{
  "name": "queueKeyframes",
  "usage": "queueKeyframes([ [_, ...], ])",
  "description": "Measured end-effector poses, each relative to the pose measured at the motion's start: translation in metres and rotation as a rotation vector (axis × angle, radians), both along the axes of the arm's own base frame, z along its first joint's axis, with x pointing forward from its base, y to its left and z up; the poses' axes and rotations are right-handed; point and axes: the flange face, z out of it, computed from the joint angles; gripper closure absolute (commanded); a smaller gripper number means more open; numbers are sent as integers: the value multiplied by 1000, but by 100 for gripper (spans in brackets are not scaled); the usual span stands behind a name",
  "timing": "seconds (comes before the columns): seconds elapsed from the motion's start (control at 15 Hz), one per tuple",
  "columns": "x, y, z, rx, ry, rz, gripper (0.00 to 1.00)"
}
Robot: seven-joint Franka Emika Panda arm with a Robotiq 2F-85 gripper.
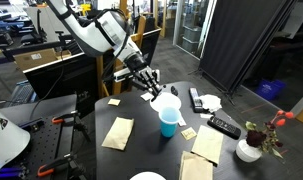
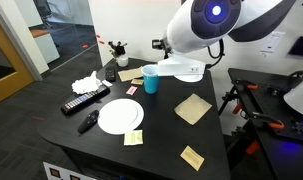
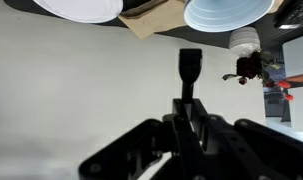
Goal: Put the marker into the cup.
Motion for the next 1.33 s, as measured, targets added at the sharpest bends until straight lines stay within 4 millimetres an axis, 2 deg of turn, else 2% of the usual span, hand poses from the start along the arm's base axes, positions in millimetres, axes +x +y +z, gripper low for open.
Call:
queueKeyframes([
  [0.4, 6, 0, -8, -73, -1, 112, 97],
  [0.67, 10, -4, -16, -127, 5, 127, 97],
  [1.07, 11, -9, -48, -173, 52, 111, 97],
  [1.33, 19, -9, -66, -187, 69, 103, 97],
])
